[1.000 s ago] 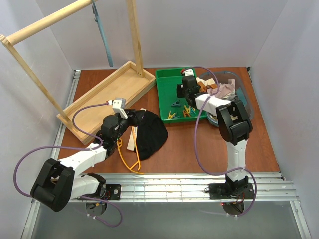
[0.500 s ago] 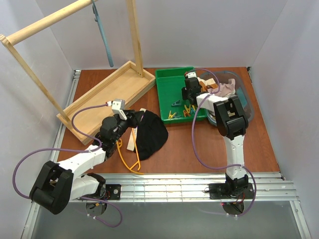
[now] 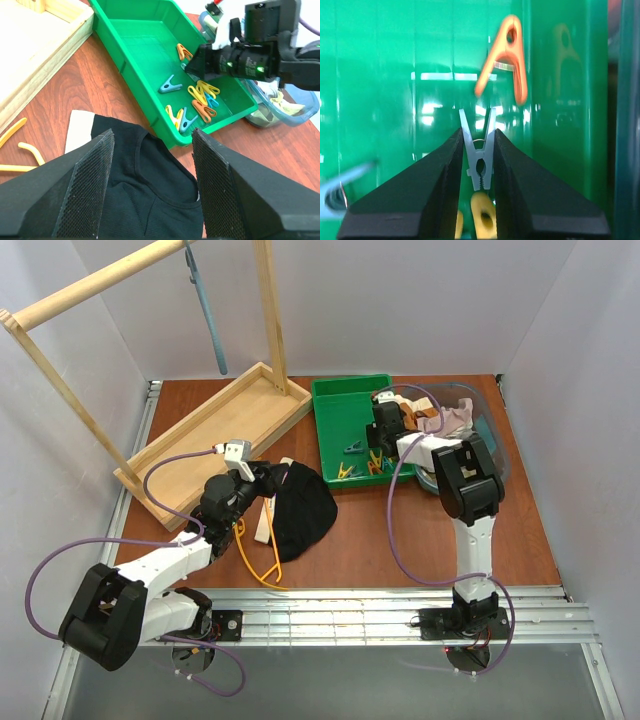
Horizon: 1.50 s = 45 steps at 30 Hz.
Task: Clip the underwear to the hanger
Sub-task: Pick up the clamp from the bin, then open the clamp.
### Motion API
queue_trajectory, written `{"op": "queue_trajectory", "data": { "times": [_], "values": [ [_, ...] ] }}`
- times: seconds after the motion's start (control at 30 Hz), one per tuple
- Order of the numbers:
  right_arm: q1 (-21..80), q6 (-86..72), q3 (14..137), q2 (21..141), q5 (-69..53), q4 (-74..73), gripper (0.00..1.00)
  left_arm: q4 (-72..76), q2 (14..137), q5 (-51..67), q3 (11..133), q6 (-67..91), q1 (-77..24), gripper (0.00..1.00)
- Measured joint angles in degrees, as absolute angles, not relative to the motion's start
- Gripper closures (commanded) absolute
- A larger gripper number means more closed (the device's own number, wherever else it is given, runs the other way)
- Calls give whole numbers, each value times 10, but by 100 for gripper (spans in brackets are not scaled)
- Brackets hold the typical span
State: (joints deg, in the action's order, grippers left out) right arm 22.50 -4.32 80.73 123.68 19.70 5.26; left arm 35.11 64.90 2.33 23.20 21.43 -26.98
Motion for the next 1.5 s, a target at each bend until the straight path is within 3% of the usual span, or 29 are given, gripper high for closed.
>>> {"op": "queue_trajectory", "data": {
  "times": [0.27,0.47,0.77,1.1,1.5],
  "values": [
    [234,-37,735,1140,191,44,81,347,645,19,232,208,-270,43],
    [241,-25,678,1013,142,55,81,355,641,39,232,194,-269,35],
    [243,-39,561,870,-161,87,82,424,616,170,193,180,-262,32],
    [295,-117,493,857,-462,165,84,494,593,349,176,227,-256,34],
    [371,-277,472,882,-644,402,87,498,583,422,176,301,-252,34]
  ]
}}
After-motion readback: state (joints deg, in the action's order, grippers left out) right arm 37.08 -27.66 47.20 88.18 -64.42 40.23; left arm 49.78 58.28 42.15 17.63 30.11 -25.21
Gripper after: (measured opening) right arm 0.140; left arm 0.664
